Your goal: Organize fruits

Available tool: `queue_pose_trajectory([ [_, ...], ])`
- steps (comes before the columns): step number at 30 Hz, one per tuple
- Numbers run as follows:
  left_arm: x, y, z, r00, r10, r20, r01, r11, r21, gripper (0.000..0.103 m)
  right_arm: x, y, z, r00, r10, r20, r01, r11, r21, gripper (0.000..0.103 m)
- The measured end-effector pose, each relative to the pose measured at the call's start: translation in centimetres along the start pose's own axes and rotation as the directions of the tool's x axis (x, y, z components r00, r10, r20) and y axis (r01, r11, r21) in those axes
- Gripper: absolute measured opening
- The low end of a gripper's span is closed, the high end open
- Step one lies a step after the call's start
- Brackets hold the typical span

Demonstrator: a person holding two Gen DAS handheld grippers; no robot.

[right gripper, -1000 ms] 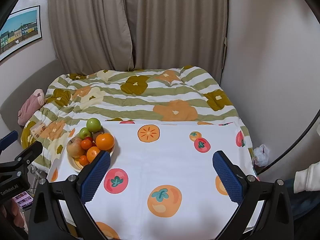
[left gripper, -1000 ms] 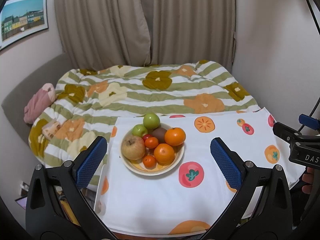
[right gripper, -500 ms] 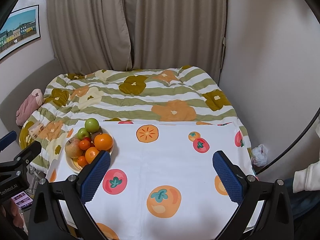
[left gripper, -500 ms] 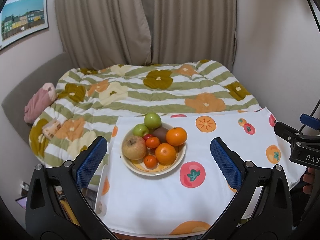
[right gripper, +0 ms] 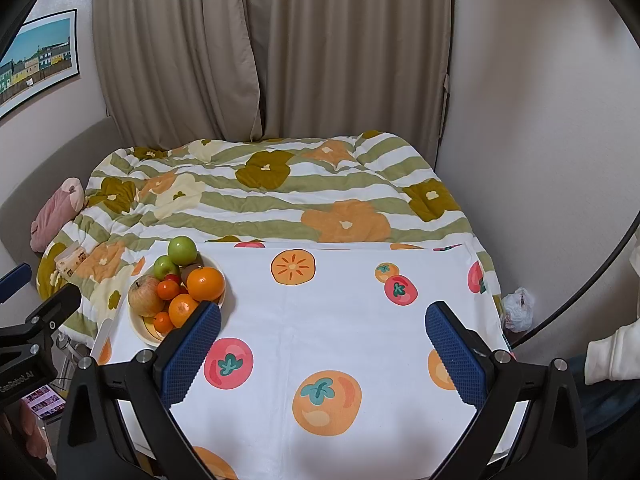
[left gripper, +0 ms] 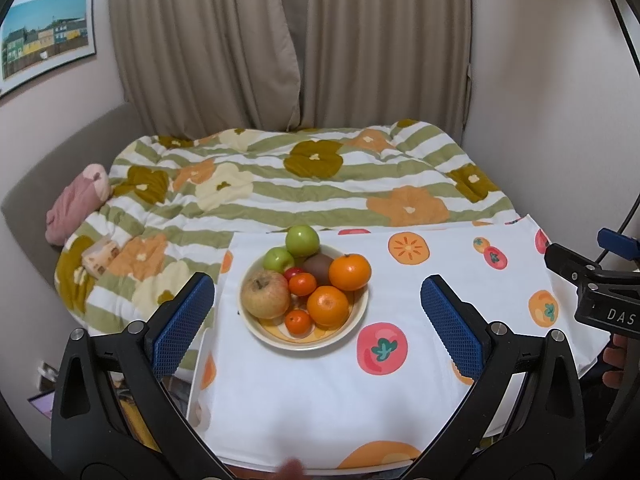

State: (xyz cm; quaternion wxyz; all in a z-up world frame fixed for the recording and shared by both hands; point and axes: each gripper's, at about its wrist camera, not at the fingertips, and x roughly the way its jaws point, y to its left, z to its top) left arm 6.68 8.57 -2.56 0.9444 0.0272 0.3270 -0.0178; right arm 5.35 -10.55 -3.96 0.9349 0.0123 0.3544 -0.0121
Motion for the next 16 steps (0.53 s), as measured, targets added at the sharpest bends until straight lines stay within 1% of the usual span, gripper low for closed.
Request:
queue_pose_trajectory([
  [16,-0.09,-0.3,-0.15,1.0,0.016,0.021,-0.015,1.0,-0.016,0.103,0.05,-0.14,0.11,1.0,-0.003,0.0,0.003,1.0,0.001,0.102],
])
